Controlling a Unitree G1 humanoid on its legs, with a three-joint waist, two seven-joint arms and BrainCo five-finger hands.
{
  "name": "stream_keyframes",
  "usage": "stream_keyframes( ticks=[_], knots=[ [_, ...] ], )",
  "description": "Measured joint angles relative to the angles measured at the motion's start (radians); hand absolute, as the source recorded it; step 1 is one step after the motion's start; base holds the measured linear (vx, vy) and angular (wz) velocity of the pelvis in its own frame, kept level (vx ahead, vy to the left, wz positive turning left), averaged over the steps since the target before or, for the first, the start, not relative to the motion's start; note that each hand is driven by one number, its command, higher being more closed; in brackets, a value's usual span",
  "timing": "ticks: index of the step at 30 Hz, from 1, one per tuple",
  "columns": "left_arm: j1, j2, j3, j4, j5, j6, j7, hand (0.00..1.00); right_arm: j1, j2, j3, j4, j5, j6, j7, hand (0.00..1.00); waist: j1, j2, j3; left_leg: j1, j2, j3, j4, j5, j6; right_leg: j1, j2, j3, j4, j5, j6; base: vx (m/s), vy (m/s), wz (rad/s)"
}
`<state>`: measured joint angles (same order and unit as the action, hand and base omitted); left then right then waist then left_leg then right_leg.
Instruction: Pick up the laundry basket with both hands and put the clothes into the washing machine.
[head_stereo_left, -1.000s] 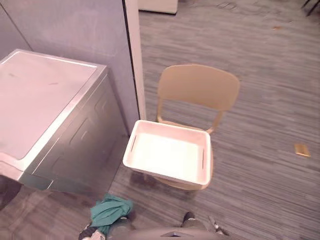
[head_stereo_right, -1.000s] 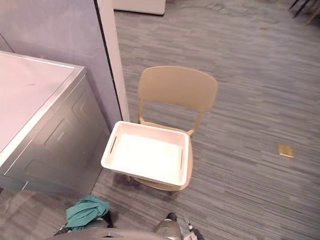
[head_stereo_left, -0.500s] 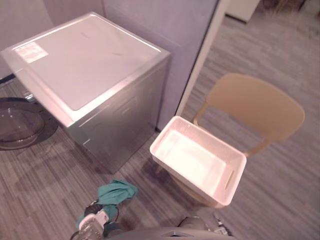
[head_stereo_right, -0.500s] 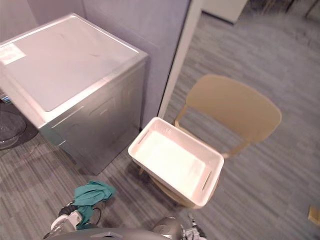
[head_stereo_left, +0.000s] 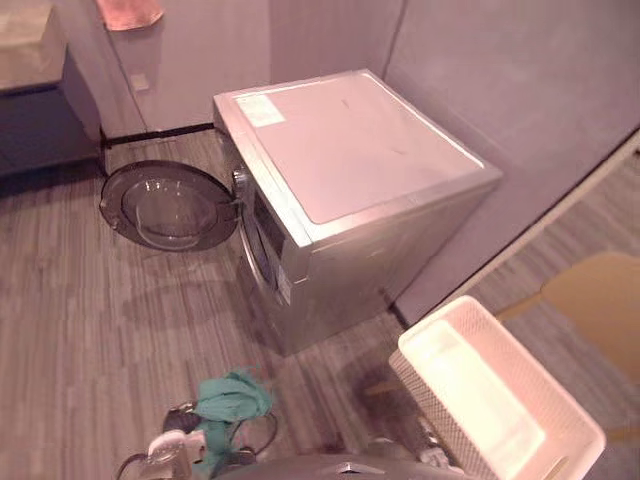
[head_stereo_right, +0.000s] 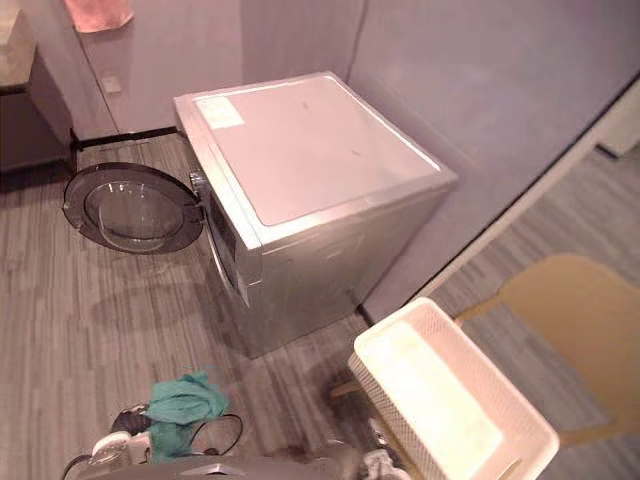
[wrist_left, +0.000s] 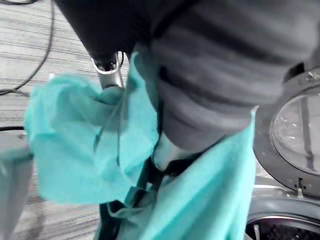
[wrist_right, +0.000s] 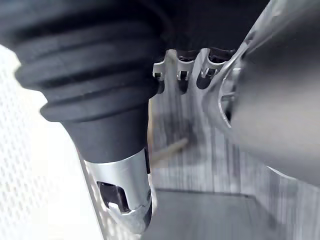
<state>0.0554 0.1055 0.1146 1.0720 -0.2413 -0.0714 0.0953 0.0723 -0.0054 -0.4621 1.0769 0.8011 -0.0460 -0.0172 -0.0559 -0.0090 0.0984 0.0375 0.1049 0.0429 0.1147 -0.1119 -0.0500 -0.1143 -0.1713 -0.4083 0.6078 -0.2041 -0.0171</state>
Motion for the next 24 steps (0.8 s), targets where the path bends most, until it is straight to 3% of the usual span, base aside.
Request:
stream_keyframes(
  ticks=[1,2,3,4,5,8,10,11,12,14,16,18,19,21,22,24],
  knots=[
    [0.003,-0.016,0.0,0.017,0.009,0.006,-0.001,1.0,0.003,-0.004,0.019,0.002,0.001,0.004,0.008,0.0,-0.008,-0.001,0.001,0.009,-0.007,-0.015,-0.005,0.0,0.0,-0.004,0.06,0.014,-0.076,-0.021,0.011,0.04,-0.05,0.63],
    [0.006,-0.028,0.002,0.021,0.011,0.008,-0.001,1.0,0.009,-0.002,0.023,0.001,0.002,0.003,0.013,0.0,-0.01,-0.005,0.001,0.009,-0.015,-0.019,-0.011,0.0,-0.002,-0.006,0.089,0.032,-0.15,-0.017,0.016,0.0,-0.084,0.6],
    [-0.005,-0.029,0.026,0.018,0.029,0.009,-0.014,1.0,0.019,0.01,0.025,0.003,0.005,0.003,0.02,0.0,-0.012,-0.045,0.003,0.008,-0.062,-0.038,-0.02,-0.01,0.003,0.001,0.107,0.095,-0.31,0.071,-0.008,0.01,-0.095,0.52],
    [-0.016,-0.041,0.037,0.025,0.029,0.01,-0.011,1.0,0.019,0.005,0.013,0.004,0.007,0.004,0.019,0.0,-0.012,-0.032,0.005,0.013,-0.053,-0.044,-0.031,-0.01,0.004,0.006,0.111,0.09,-0.312,0.081,0.016,0.08,-0.087,0.73],
    [-0.02,-0.066,0.043,0.021,0.03,0.01,-0.011,1.0,0.026,0.0,0.004,-0.002,0.009,-0.002,0.019,0.0,-0.017,0.007,-0.004,0.0,-0.019,-0.033,-0.058,0.002,-0.014,0.009,0.142,0.138,-0.334,0.1,0.034,0.14,-0.02,0.62],
    [-0.037,-0.109,0.07,0.015,0.032,0.011,-0.012,1.0,0.032,0.0,-0.018,0.0,0.019,-0.005,0.014,0.0,-0.029,0.021,-0.002,0.004,0.006,-0.005,-0.079,0.036,-0.052,0.057,0.165,0.153,-0.421,0.11,0.018,0.15,-0.005,0.55],
    [-0.032,-0.127,0.08,-0.01,0.04,0.011,-0.013,1.0,0.03,0.004,-0.009,-0.001,0.019,-0.005,0.013,0.0,-0.014,0.014,0.006,0.025,0.035,0.042,-0.029,0.018,-0.077,0.114,0.178,0.149,-0.447,0.109,0.017,0.06,-0.015,0.15],
    [-0.034,-0.138,0.085,-0.041,0.041,0.011,-0.013,1.0,0.029,0.006,0.023,-0.005,0.018,-0.006,0.013,0.0,-0.007,0.003,0.011,-0.017,0.047,0.073,0.136,-0.041,-0.093,0.14,0.178,0.148,-0.455,0.084,0.018,-0.01,0.018,0.24],
    [-0.042,-0.16,0.101,-0.075,0.042,0.01,-0.013,1.0,0.029,0.002,0.061,-0.016,0.018,-0.011,0.013,0.0,-0.008,0.002,0.023,-0.131,0.074,0.079,0.398,-0.081,-0.131,0.157,0.175,0.134,-0.438,0.06,0.02,-0.03,0.039,0.31],
    [-0.043,-0.182,0.122,-0.119,0.041,0.007,-0.016,1.0,0.032,-0.009,0.098,-0.048,0.018,-0.016,0.013,0.0,-0.001,0.01,0.032,-0.267,0.127,0.09,0.707,-0.045,-0.174,0.177,0.172,0.127,-0.399,0.032,0.017,0.01,0.153,0.03],
    [-0.033,-0.173,0.148,-0.113,0.038,0.002,-0.013,1.0,0.029,-0.013,0.082,-0.036,0.017,-0.016,0.014,0.0,0.0,0.017,0.029,-0.293,0.172,0.151,0.777,-0.038,-0.151,0.192,0.142,0.153,-0.368,0.016,0.015,0.09,0.265,-0.44],
    [-0.034,-0.137,0.155,-0.079,0.025,-0.001,-0.01,1.0,0.001,-0.005,0.026,-0.024,0.018,-0.012,0.014,0.0,-0.003,0.01,0.026,-0.283,0.265,0.241,0.66,-0.091,-0.062,0.182,0.087,0.21,-0.366,0.019,0.057,0.13,0.304,-0.57],
    [-0.035,-0.13,0.16,-0.072,0.021,-0.001,-0.008,1.0,0.0,-0.007,0.016,-0.014,0.018,-0.011,0.014,0.0,-0.005,0.008,0.027,-0.279,0.28,0.236,0.604,-0.087,-0.044,0.174,0.068,0.225,-0.358,0.013,0.069,0.16,0.358,-0.43],
    [-0.029,-0.103,0.165,-0.056,-0.003,-0.01,0.005,1.0,-0.003,-0.027,0.008,0.04,0.016,-0.003,0.011,0.0,-0.007,-0.002,0.024,-0.28,0.311,0.114,0.378,-0.046,0.0,0.095,-0.027,0.295,-0.247,-0.043,0.151,0.22,0.577,-0.32],
    [-0.029,-0.097,0.166,-0.048,-0.012,-0.012,0.007,1.0,-0.003,-0.033,0.007,0.05,0.016,0.0,0.008,0.0,-0.01,-0.003,0.023,-0.282,0.309,0.07,0.336,-0.031,0.004,0.078,-0.053,0.308,-0.218,-0.061,0.175,0.2,0.562,-0.17],
    [-0.029,-0.09,0.164,-0.019,-0.031,-0.017,0.013,1.0,0.005,-0.06,0.006,0.086,0.016,0.003,0.0,0.0,-0.028,0.008,0.017,-0.267,0.291,-0.038,0.238,0.021,0.008,0.067,-0.137,0.334,-0.163,-0.113,0.267,0.23,0.633,-0.02]
  ],
)
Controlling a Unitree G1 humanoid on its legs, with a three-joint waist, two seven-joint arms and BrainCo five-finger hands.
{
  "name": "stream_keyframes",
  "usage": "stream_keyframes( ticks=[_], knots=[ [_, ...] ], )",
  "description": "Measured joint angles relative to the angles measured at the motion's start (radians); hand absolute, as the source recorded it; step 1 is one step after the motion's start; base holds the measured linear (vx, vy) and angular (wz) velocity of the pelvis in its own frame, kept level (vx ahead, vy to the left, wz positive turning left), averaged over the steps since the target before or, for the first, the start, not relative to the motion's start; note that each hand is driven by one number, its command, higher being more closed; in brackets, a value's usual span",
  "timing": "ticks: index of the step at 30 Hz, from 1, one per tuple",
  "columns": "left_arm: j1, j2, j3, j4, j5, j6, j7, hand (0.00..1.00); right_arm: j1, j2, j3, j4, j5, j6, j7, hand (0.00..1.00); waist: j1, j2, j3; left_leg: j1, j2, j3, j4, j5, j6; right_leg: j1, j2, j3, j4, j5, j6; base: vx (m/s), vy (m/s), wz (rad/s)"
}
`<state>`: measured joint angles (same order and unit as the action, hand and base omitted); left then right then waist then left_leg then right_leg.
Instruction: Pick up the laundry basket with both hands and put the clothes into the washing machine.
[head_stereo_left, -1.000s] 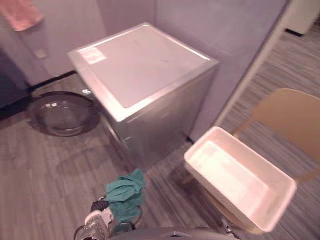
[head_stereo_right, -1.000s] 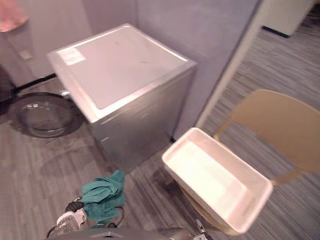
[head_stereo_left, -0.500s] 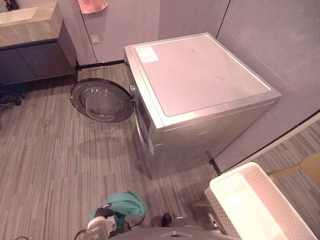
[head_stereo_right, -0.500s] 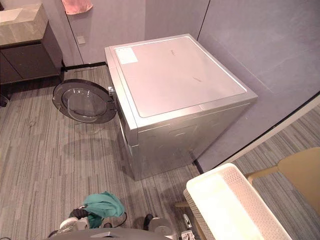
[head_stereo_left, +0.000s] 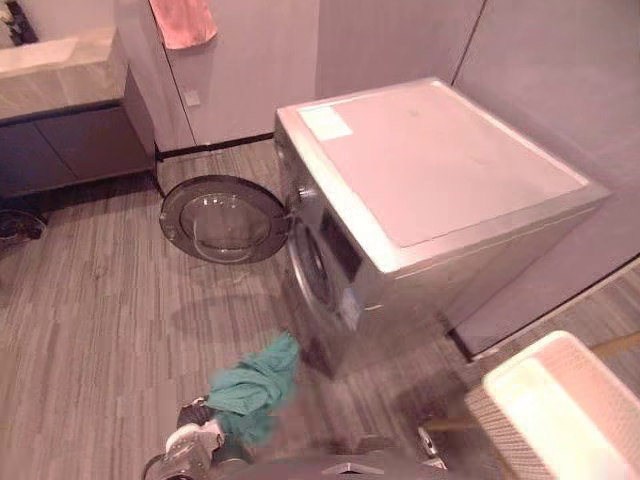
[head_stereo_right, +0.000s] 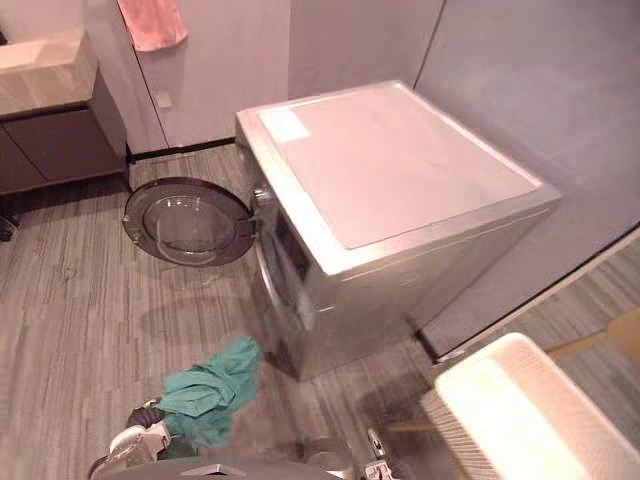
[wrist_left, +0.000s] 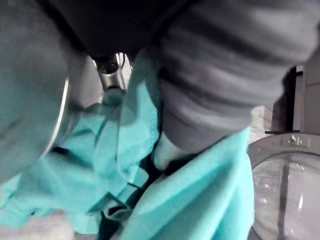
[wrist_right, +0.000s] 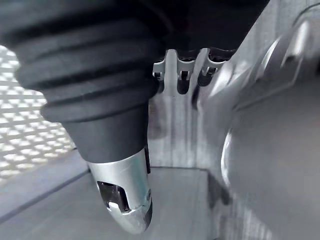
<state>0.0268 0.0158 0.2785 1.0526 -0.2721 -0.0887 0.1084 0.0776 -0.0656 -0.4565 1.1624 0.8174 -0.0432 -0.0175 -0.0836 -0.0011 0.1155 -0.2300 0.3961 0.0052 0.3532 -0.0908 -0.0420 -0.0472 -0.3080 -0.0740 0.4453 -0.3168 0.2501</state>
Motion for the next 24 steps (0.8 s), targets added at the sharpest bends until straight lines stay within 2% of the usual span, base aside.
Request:
stream_keyframes(
  ticks=[1,2,3,4,5,6,7,8,9,10,11,12,13,14,15,16,17,18,19,21,22,23,24],
  knots=[
    [0.006,0.003,-0.007,0.023,-0.001,-0.003,0.004,1.0,0.008,-0.016,-0.018,0.008,0.0,0.0,-0.011,0.0,0.001,0.013,-0.006,0.013,-0.015,-0.005,0.015,0.0,-0.191,0.027,-0.043,0.018,-0.012,-0.011,0.023,0.28,0.807,-0.03],
    [0.006,0.018,-0.006,0.02,-0.002,-0.003,0.009,1.0,0.009,0.008,-0.037,0.021,0.0,0.0,-0.013,0.0,-0.002,-0.008,-0.011,0.007,-0.047,0.02,0.067,-0.032,-0.196,0.055,-0.079,0.041,-0.041,-0.01,0.02,0.42,0.877,0.1],
    [0.01,0.069,-0.006,0.023,-0.001,0.007,0.019,1.0,0.019,0.052,-0.074,0.061,0.0,0.003,-0.015,0.0,-0.016,-0.046,-0.046,-0.033,-0.094,0.016,0.133,-0.078,-0.2,0.098,-0.085,0.063,-0.106,0.047,0.015,0.38,0.625,0.32],
    [0.012,0.089,-0.012,0.023,0.0,0.007,0.02,1.0,0.027,0.061,-0.115,0.075,0.0,0.003,-0.016,0.0,-0.021,-0.056,-0.065,-0.069,-0.105,0.009,0.181,-0.103,-0.205,0.102,-0.093,0.031,-0.144,0.135,0.014,0.43,0.677,0.3],
    [0.009,0.101,-0.022,0.025,0.0,0.008,0.019,1.0,0.026,0.062,-0.154,0.077,0.001,0.004,-0.016,0.0,-0.018,-0.051,-0.072,-0.087,-0.11,0.012,0.215,-0.132,-0.197,0.102,-0.093,0.036,-0.172,0.234,0.017,0.26,0.455,-0.02],
    [0.006,0.108,-0.048,0.033,0.002,0.014,0.018,1.0,0.026,0.068,-0.193,0.071,0.002,0.003,-0.014,0.0,-0.007,-0.05,-0.073,-0.08,-0.125,0.031,0.22,-0.142,-0.181,0.084,-0.103,0.048,-0.179,0.362,-0.009,0.34,0.675,-0.32],
    [0.009,0.105,-0.086,0.035,0.004,0.015,0.017,1.0,0.024,0.069,-0.193,0.069,0.003,0.003,-0.015,0.0,-0.002,-0.043,-0.077,-0.055,-0.141,0.069,0.189,-0.137,-0.149,0.039,-0.116,0.058,-0.159,0.492,-0.069,0.27,0.525,-0.35],
    [0.009,0.105,-0.105,0.033,0.011,0.015,0.016,1.0,0.022,0.07,-0.19,0.068,0.002,0.007,-0.014,0.0,-0.001,-0.041,-0.077,-0.034,-0.152,0.091,0.162,-0.129,-0.133,0.011,-0.125,0.053,-0.128,0.528,-0.116,0.31,0.523,-0.24],
    [0.01,0.109,-0.128,0.034,0.022,0.015,0.016,1.0,0.018,0.071,-0.183,0.063,0.003,0.008,-0.014,0.0,-0.006,-0.039,-0.077,0.013,-0.167,0.123,0.099,-0.112,-0.104,-0.05,-0.123,0.029,0.007,0.475,-0.187,0.21,0.258,-0.19],
    [0.011,0.109,-0.133,0.034,0.023,0.016,0.016,1.0,0.015,0.071,-0.172,0.061,0.003,0.008,-0.014,0.0,-0.005,-0.039,-0.077,0.05,-0.178,0.144,0.064,-0.105,-0.093,-0.086,-0.121,-0.002,0.085,0.419,-0.215,0.28,0.253,-0.48],
    [0.016,0.107,-0.137,0.034,0.039,0.019,0.017,1.0,0.01,0.064,-0.137,0.034,0.005,0.009,-0.014,0.0,-0.002,-0.023,-0.067,0.126,-0.185,0.195,-0.004,-0.09,-0.08,-0.137,-0.104,-0.103,0.221,0.289,-0.236,0.26,0.192,-0.82],
    [0.016,0.106,-0.155,0.034,0.042,0.025,0.017,1.0,0.012,0.058,-0.091,-0.021,0.01,0.008,-0.012,0.0,-0.006,0.005,-0.05,0.201,-0.182,0.244,-0.064,-0.075,-0.074,-0.16,-0.061,-0.223,0.296,0.189,-0.232,0.24,0.166,-0.95],
    [0.015,0.105,-0.162,0.034,0.043,0.026,0.017,1.0,0.012,0.053,-0.066,-0.049,0.01,0.007,-0.012,0.0,-0.01,0.02,-0.045,0.231,-0.18,0.27,-0.089,-0.067,-0.074,-0.169,-0.029,-0.278,0.304,0.14,-0.233,0.19,0.096,-1.04],
    [0.008,0.103,-0.164,0.035,0.055,0.027,0.017,1.0,0.007,0.047,-0.025,-0.093,0.009,0.005,-0.008,0.0,-0.019,0.041,-0.04,0.275,-0.179,0.322,-0.128,-0.059,-0.078,-0.188,0.047,-0.361,0.258,0.078,-0.232,0.24,0.033,-1.09],
    [-0.007,0.107,-0.163,0.035,0.063,0.027,0.015,1.0,0.002,0.047,0.004,-0.113,0.01,0.001,-0.004,0.0,-0.024,0.02,-0.042,0.307,-0.205,0.38,-0.156,-0.059,-0.082,-0.184,0.117,-0.411,0.102,0.095,-0.258,0.25,0.019,-1.11],
    [-0.017,0.103,-0.162,0.04,0.064,0.028,0.015,1.0,-0.003,0.044,0.013,-0.119,0.009,0.002,-0.004,0.0,-0.025,0.025,-0.036,0.324,-0.213,0.401,-0.176,-0.058,-0.086,-0.155,0.122,-0.426,0.059,0.081,-0.277,0.21,0.011,-1.06],
    [-0.029,0.066,-0.166,0.044,0.075,0.029,0.01,1.0,-0.022,0.027,0.013,-0.125,0.01,-0.003,-0.001,0.0,-0.03,0.072,-0.029,0.326,-0.194,0.429,-0.211,-0.046,-0.097,-0.156,0.166,-0.439,-0.004,0.126,-0.288,0.18,0.03,-0.69],
    [-0.066,0.041,-0.176,0.049,0.081,0.029,0.005,1.0,-0.034,0.018,0.012,-0.123,0.01,-0.008,0.005,0.0,-0.041,0.089,-0.028,0.331,-0.195,0.446,-0.248,-0.021,-0.093,-0.146,0.19,-0.471,-0.058,0.148,-0.302,0.18,0.019,-0.45],
    [-0.086,0.032,-0.185,0.05,0.081,0.029,0.0,1.0,-0.034,0.017,0.013,-0.121,0.01,-0.007,0.007,0.0,-0.042,0.092,-0.026,0.346,-0.194,0.449,-0.274,-0.01,-0.096,-0.137,0.196,-0.494,-0.076,0.153,-0.31,0.19,0.013,-0.01],
    [-0.14,0.017,-0.227,0.048,0.08,0.027,-0.011,1.0,-0.034,0.016,0.013,-0.099,0.01,-0.01,0.008,0.0,-0.042,0.087,-0.018,0.389,-0.193,0.454,-0.351,0.021,-0.118,-0.122,0.21,-0.538,-0.094,0.161,-0.323,0.04,0.004,0.04],
    [-0.162,0.015,-0.246,0.047,0.08,0.025,-0.011,1.0,-0.054,0.018,0.013,-0.085,0.009,-0.014,0.008,0.0,-0.042,0.064,-0.007,0.392,-0.197,0.464,-0.359,0.023,-0.122,-0.115,0.219,-0.53,-0.117,0.162,-0.322,-0.03,0.025,-0.08],
    [-0.17,0.014,-0.25,0.048,0.08,0.025,-0.011,1.0,-0.06,0.023,0.012,-0.085,0.01,-0.014,0.008,0.0,-0.042,0.053,0.001,0.394,-0.198,0.465,-0.356,0.023,-0.121,-0.104,0.226,-0.523,-0.139,0.165,-0.317,-0.05,0.033,-0.28],
    [-0.173,0.007,-0.251,0.047,0.08,0.026,-0.012,1.0,-0.062,0.027,0.004,-0.084,0.01,-0.015,0.008,0.0,-0.038,0.04,0.009,0.407,-0.198,0.486,-0.346,0.027,-0.116,-0.073,0.246,-0.51,-0.2,0.198,-0.311,-0.05,0.056,-0.34]
  ],
)
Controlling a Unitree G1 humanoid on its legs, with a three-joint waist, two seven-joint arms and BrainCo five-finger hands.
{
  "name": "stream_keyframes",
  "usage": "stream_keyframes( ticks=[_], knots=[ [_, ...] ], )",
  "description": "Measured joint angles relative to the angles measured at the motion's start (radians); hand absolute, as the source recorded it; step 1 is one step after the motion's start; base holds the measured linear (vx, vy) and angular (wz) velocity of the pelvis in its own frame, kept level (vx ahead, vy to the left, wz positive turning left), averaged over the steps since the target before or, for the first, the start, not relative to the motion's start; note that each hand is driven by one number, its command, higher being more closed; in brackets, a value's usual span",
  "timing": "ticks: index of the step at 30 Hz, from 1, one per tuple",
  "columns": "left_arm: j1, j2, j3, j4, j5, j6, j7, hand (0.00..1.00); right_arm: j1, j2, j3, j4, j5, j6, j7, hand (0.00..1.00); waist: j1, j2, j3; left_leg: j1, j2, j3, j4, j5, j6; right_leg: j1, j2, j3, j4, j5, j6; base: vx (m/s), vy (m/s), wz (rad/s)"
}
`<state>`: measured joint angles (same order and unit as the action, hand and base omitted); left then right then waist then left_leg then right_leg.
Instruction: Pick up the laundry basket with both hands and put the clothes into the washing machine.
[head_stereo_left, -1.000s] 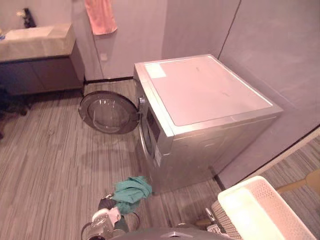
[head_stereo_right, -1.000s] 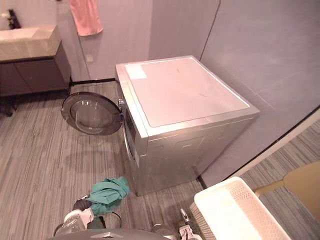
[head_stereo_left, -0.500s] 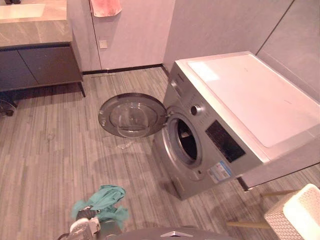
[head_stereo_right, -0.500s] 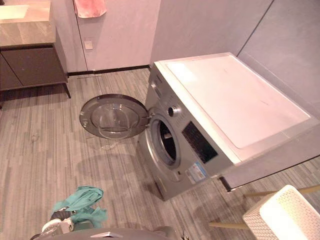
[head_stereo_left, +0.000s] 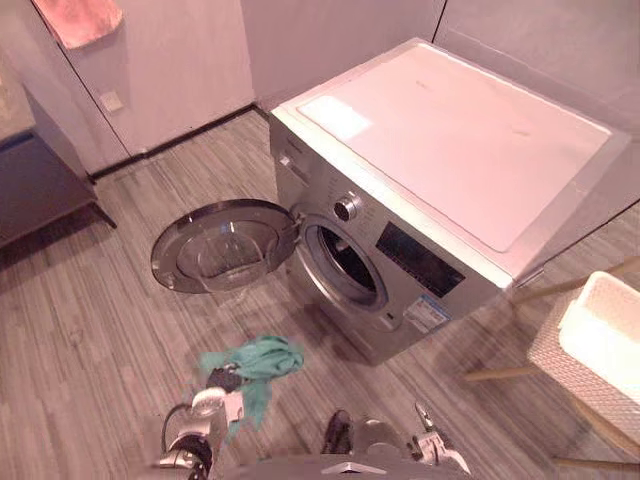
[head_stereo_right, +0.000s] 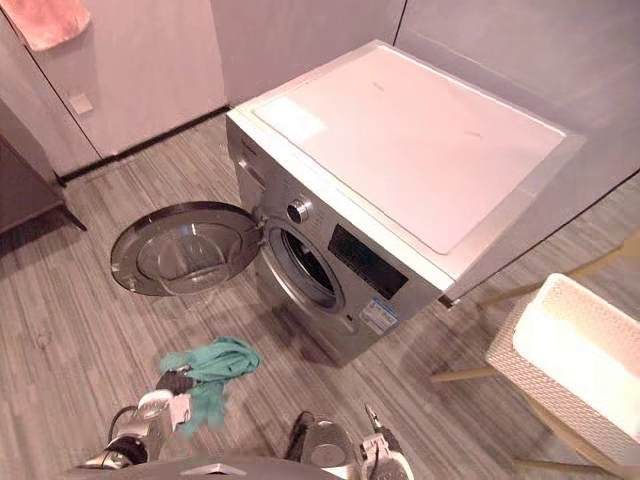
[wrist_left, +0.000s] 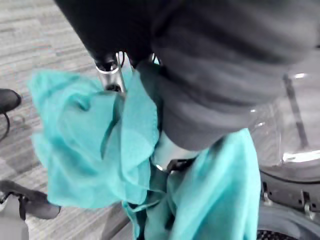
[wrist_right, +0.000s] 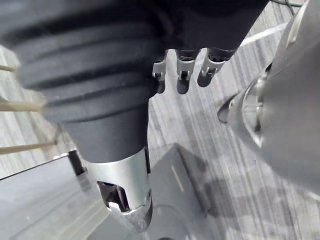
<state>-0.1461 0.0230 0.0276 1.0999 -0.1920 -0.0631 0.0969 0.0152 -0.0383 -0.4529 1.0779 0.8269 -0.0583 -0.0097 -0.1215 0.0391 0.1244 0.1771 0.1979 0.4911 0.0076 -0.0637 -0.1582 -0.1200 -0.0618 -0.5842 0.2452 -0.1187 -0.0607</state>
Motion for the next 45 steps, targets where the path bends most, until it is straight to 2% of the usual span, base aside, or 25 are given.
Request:
stream_keyframes(
  ticks=[2,4,5,6,7,8,10,11,12,13,15,17,19,20,21,24,28,29,32,34,35,36,38,42,45],
  knots=[
    [0.024,-0.012,-0.001,0.0,-0.003,0.0,0.0,1.0,0.014,0.0,-0.002,0.004,0.0,-0.003,-0.002,0.0,0.001,-0.011,-0.004,0.003,-0.004,0.03,0.064,0.0,0.001,0.035,0.0,0.022,-0.056,0.017,0.011,-0.05,0.09,-0.43],
    [0.069,-0.026,-0.008,0.0,-0.004,0.0,0.0,1.0,0.042,0.001,0.001,0.033,0.0,-0.002,-0.014,0.0,0.006,-0.034,-0.018,-0.041,0.01,0.054,0.282,-0.002,-0.003,0.088,-0.023,0.055,-0.113,0.017,0.029,-0.01,0.054,-0.46],
    [0.079,-0.028,-0.005,0.0,-0.004,0.0,-0.001,1.0,0.05,0.001,0.003,0.043,-0.001,0.001,-0.017,0.0,0.007,-0.03,-0.019,-0.081,0.044,0.049,0.419,-0.002,-0.003,0.112,-0.022,0.06,-0.14,0.022,0.036,0.02,-0.008,-0.34],
    [0.083,-0.032,0.001,0.0,-0.004,0.0,-0.003,1.0,0.054,-0.001,0.006,0.043,-0.001,0.002,-0.017,0.0,0.01,-0.018,-0.013,-0.108,0.077,0.041,0.515,-0.002,-0.003,0.131,-0.015,0.066,-0.155,0.024,0.037,0.03,0.019,-0.65],
    [0.098,-0.048,0.027,0.0,-0.004,0.0,-0.005,1.0,0.061,-0.013,0.013,0.04,-0.001,0.003,-0.018,0.0,0.016,0.015,-0.001,-0.15,0.141,0.015,0.684,0.015,0.013,0.156,0.009,0.093,-0.162,0.038,0.034,0.07,0.105,-1.01],
    [0.126,-0.064,0.064,0.002,-0.006,0.001,-0.008,1.0,0.061,-0.03,0.028,0.039,-0.001,0.003,-0.018,0.0,0.016,0.042,-0.003,-0.188,0.175,-0.043,0.801,0.07,0.041,0.165,0.036,0.145,-0.159,0.037,0.029,0.09,0.145,-1.18],
    [0.144,-0.062,0.09,0.003,-0.021,0.0,-0.012,1.0,0.057,-0.04,0.048,0.038,-0.002,0.003,-0.017,0.0,0.027,0.049,-0.007,-0.256,0.151,-0.149,0.912,0.161,0.021,0.172,0.038,0.238,-0.16,0.038,0.021,0.13,0.141,-1.29],
    [0.143,-0.058,0.109,0.008,-0.023,0.0,-0.016,1.0,0.048,-0.043,0.047,0.039,-0.002,0.004,-0.018,0.0,0.047,0.047,-0.005,-0.294,0.12,-0.201,0.926,0.026,0.022,0.167,0.026,0.307,-0.159,0.04,0.019,0.15,0.129,-1.65],
    [0.139,-0.053,0.128,0.007,-0.023,-0.002,-0.015,1.0,0.04,-0.043,0.048,0.041,-0.005,0.006,-0.018,0.0,0.066,0.04,-0.001,-0.306,0.099,-0.214,0.85,-0.06,0.049,0.168,0.014,0.368,-0.159,0.042,0.022,0.15,0.132,-1.49],
    [0.141,-0.048,0.128,0.006,-0.024,-0.003,-0.016,1.0,0.037,-0.043,0.049,0.042,-0.007,0.009,-0.018,0.0,0.072,0.038,-0.001,-0.304,0.091,-0.225,0.777,-0.082,0.061,0.17,0.009,0.39,-0.159,0.041,0.024,0.14,0.146,-1.38],
    [0.159,-0.043,0.152,-0.009,-0.024,-0.003,-0.016,1.0,0.025,-0.043,0.091,0.028,-0.01,0.012,-0.017,0.0,0.076,0.04,-0.002,-0.295,0.074,-0.287,0.498,-0.085,0.068,0.175,0.002,0.476,-0.156,0.031,0.042,0.12,0.181,-1.19],
    [0.177,-0.046,0.173,-0.026,-0.022,-0.006,-0.016,1.0,0.008,-0.048,0.099,0.021,-0.025,0.01,-0.014,0.0,0.084,0.041,-0.007,-0.282,0.033,-0.406,0.276,-0.065,0.038,0.161,-0.004,0.546,-0.155,0.026,0.07,0.15,0.302,-1.26],
    [0.185,-0.043,0.176,-0.017,-0.022,-0.005,-0.016,1.0,0.0,-0.063,0.149,0.013,-0.083,0.01,-0.011,0.0,0.103,0.064,-0.017,-0.269,0.019,-0.423,0.212,-0.043,0.05,0.158,-0.001,0.615,-0.171,0.034,0.106,0.18,0.382,-1.46],
    [0.208,-0.052,0.166,-0.01,-0.022,-0.004,-0.015,1.0,0.013,-0.087,0.177,-0.001,-0.109,0.01,-0.01,0.0,0.101,0.102,-0.043,-0.262,0.02,-0.425,0.177,-0.012,0.046,0.159,0.018,0.635,-0.188,0.042,0.143,0.17,0.377,-0.99],
    [0.211,-0.051,0.162,0.001,-0.022,-0.002,-0.016,1.0,0.012,-0.086,0.176,0.004,-0.123,0.011,-0.011,0.0,0.103,0.096,-0.052,-0.258,0.01,-0.416,0.192,-0.008,0.027,0.165,0.004,0.651,-0.193,0.048,0.163,0.24,0.446,-0.88],
    [0.181,0.021,0.1,0.009,-0.02,-0.001,-0.013,1.0,0.034,-0.033,0.204,0.009,-0.129,0.016,0.017,0.0,0.088,-0.01,-0.072,-0.215,-0.095,-0.337,0.101,-0.02,0.06,0.147,-0.105,0.652,-0.206,0.059,0.19,0.27,0.341,-0.42],
    [0.156,0.026,0.031,0.008,-0.021,-0.002,-0.013,1.0,0.043,-0.042,0.196,0.012,-0.206,0.017,0.026,0.0,0.09,-0.018,-0.078,-0.173,-0.158,-0.279,0.079,-0.032,0.101,0.134,-0.167,0.624,-0.207,0.073,0.214,0.23,0.174,-0.35],
    [0.133,0.023,-0.001,0.008,-0.021,-0.002,-0.014,1.0,0.044,-0.049,0.188,0.012,-0.208,0.018,0.026,0.0,0.083,-0.004,-0.074,-0.173,-0.171,-0.28,0.079,-0.039,0.111,0.13,-0.178,0.621,-0.197,0.073,0.215,0.21,0.122,0.0],
    [0.088,0.011,-0.059,-0.017,-0.033,-0.009,-0.015,1.0,0.041,-0.055,0.124,0.007,-0.207,0.016,0.028,0.0,0.085,0.028,-0.048,-0.163,-0.163,-0.264,0.08,-0.043,0.117,0.047,-0.171,0.628,-0.049,0.066,0.221,0.17,0.049,-0.19],
    [0.088,0.017,-0.076,-0.028,-0.042,-0.017,-0.015,1.0,0.04,-0.051,0.103,-0.001,-0.205,0.012,0.035,0.0,0.082,0.031,-0.024,-0.125,-0.147,-0.24,0.08,-0.048,0.112,-0.016,-0.153,0.626,0.12,0.058,0.215,0.13,-0.013,-0.36],
    [0.084,0.021,-0.081,-0.028,-0.043,-0.019,-0.015,1.0,0.035,-0.047,0.087,-0.002,-0.205,0.011,0.045,0.0,0.077,0.029,-0.005,-0.095,-0.139,-0.239,0.08,-0.055,0.113,-0.045,-0.147,0.622,0.217,0.058,0.213,0.13,-0.048,-0.16],
    [0.082,0.03,-0.091,-0.027,-0.053,-0.023,-0.015,1.0,0.034,-0.041,0.077,-0.003,-0.204,0.01,0.054,0.0,0.056,0.035,0.015,-0.068,-0.123,-0.24,0.081,-0.078,0.11,-0.095,-0.144,0.588,0.321,0.012,0.195,0.14,-0.057,-0.08],
    [0.081,0.047,-0.088,-0.022,-0.062,-0.024,-0.015,1.0,0.039,-0.024,0.077,-0.001,-0.204,0.015,0.054,0.0,0.055,-0.006,0.02,-0.053,-0.123,-0.232,0.082,-0.099,0.095,-0.102,-0.17,0.479,0.278,0.0,0.167,0.15,-0.095,-0.14],
    [0.086,0.019,-0.076,-0.005,-0.069,-0.023,-0.016,1.0,0.05,-0.054,0.047,0.011,-0.204,0.019,0.052,0.0,0.057,0.03,0.041,-0.054,-0.085,-0.204,0.086,-0.107,0.081,-0.071,-0.158,0.361,0.209,0.007,0.15,0.1,-0.086,-0.25],
    [0.08,0.007,-0.077,-0.005,-0.069,-0.022,-0.018,1.0,0.088,-0.062,0.039,0.043,-0.205,0.028,0.052,0.0,0.054,0.028,0.048,-0.063,-0.085,-0.21,0.142,-0.107,0.066,-0.011,-0.161,0.336,0.145,-0.001,0.162,0.09,-0.038,0.03]
  ],
)
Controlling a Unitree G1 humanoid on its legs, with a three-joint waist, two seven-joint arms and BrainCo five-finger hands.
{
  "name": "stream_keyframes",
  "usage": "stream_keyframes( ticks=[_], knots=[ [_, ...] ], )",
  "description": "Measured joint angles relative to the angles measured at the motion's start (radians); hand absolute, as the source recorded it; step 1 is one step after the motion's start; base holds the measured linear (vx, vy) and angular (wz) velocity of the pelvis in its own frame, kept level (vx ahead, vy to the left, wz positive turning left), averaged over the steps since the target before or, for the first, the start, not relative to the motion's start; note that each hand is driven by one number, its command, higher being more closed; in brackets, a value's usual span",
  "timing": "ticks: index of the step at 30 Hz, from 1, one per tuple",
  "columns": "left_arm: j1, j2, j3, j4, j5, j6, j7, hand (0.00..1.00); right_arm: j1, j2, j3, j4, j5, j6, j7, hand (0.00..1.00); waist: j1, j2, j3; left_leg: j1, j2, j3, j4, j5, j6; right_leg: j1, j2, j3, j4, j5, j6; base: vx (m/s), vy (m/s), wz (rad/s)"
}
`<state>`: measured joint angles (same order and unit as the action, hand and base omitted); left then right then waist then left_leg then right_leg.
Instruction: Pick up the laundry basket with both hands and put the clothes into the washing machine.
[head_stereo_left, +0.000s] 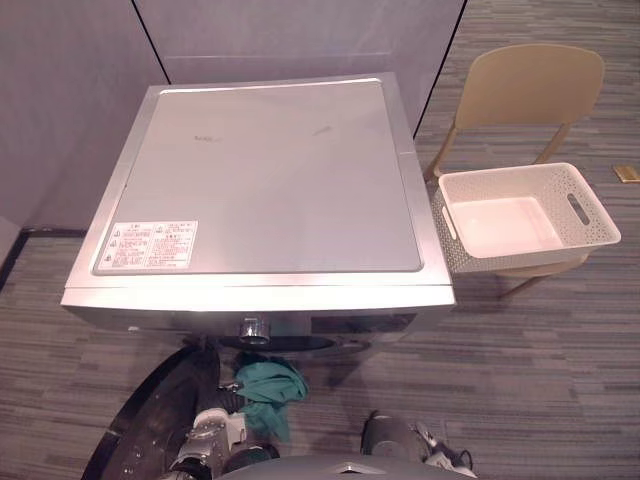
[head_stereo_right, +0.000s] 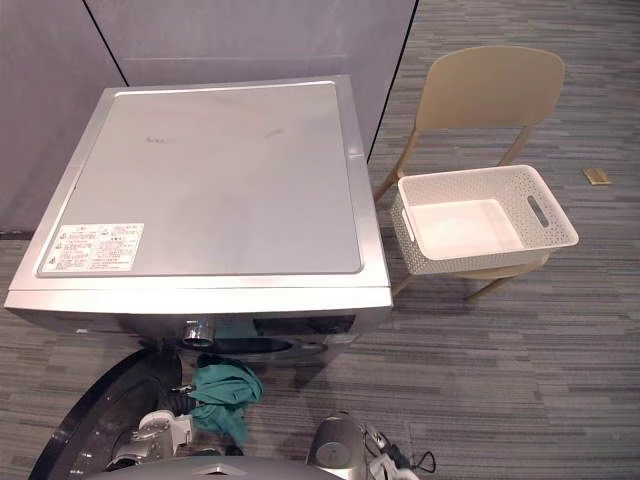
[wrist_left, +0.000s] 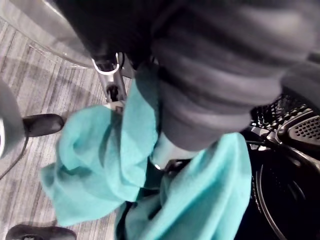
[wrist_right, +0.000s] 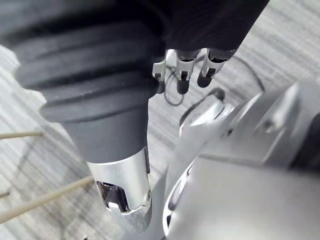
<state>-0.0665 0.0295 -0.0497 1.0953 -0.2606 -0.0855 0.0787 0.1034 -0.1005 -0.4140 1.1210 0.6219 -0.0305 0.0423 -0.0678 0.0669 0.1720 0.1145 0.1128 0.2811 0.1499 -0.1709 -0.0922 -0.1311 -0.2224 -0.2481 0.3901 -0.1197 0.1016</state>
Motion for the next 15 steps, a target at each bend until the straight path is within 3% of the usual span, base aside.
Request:
stream_keyframes(
  ticks=[5,7,8,9,10,12,15],
  knots=[
    [-0.053,0.012,-0.015,-0.025,-0.017,-0.002,0.001,1.0,-0.014,0.014,0.001,-0.006,0.0,0.013,0.001,0.0,-0.007,-0.041,0.029,-0.127,0.01,-0.011,0.138,0.001,-0.003,-0.028,-0.02,-0.064,-0.011,-0.002,0.003,0.03,-0.038,0.2],
    [-0.079,0.024,-0.023,-0.039,-0.036,-0.003,0.002,1.0,-0.05,0.015,0.008,-0.013,0.004,0.01,0.0,0.0,-0.002,-0.054,0.069,-0.243,0.045,-0.009,0.324,-0.006,-0.014,-0.048,-0.02,-0.07,-0.008,0.001,-0.002,-0.04,-0.049,0.18],
    [-0.104,0.026,-0.03,-0.069,-0.054,-0.004,0.003,1.0,-0.076,0.016,0.01,-0.035,0.014,0.006,0.0,0.0,0.0,-0.068,0.112,-0.34,0.079,-0.006,0.435,-0.045,-0.018,-0.056,-0.017,-0.068,0.006,0.001,-0.002,-0.08,-0.019,-0.02],
    [-0.111,0.013,-0.04,-0.102,-0.073,-0.004,0.005,1.0,-0.08,0.006,0.029,-0.083,0.028,0.001,-0.001,0.0,0.002,-0.034,0.121,-0.372,0.11,-0.007,0.343,-0.023,-0.011,-0.102,-0.003,-0.07,0.056,-0.003,0.003,-0.08,0.02,-0.12],
    [-0.117,0.006,-0.045,-0.118,-0.085,-0.005,0.005,1.0,-0.082,0.0,0.042,-0.114,0.043,-0.009,-0.001,0.0,0.004,-0.025,0.125,-0.397,0.127,-0.003,0.345,-0.035,-0.017,-0.133,0.0,-0.068,0.097,-0.015,0.013,-0.07,0.078,-0.17],
    [-0.195,0.002,-0.053,-0.164,-0.127,-0.006,0.022,1.0,-0.093,0.027,0.083,-0.221,0.078,-0.02,-0.002,0.0,0.011,-0.074,0.164,-0.475,0.128,0.005,0.426,-0.058,-0.008,-0.24,-0.036,-0.065,0.217,-0.043,0.015,-0.11,0.062,-0.03],
    [-0.257,0.0,-0.055,-0.267,-0.156,-0.009,0.053,1.0,-0.1,0.055,0.139,-0.304,0.137,-0.034,-0.004,0.0,0.016,-0.093,0.193,-0.582,0.174,0.005,0.555,-0.11,0.009,-0.335,-0.036,-0.061,0.317,-0.07,0.0,-0.16,0.023,-0.02]
  ],
)
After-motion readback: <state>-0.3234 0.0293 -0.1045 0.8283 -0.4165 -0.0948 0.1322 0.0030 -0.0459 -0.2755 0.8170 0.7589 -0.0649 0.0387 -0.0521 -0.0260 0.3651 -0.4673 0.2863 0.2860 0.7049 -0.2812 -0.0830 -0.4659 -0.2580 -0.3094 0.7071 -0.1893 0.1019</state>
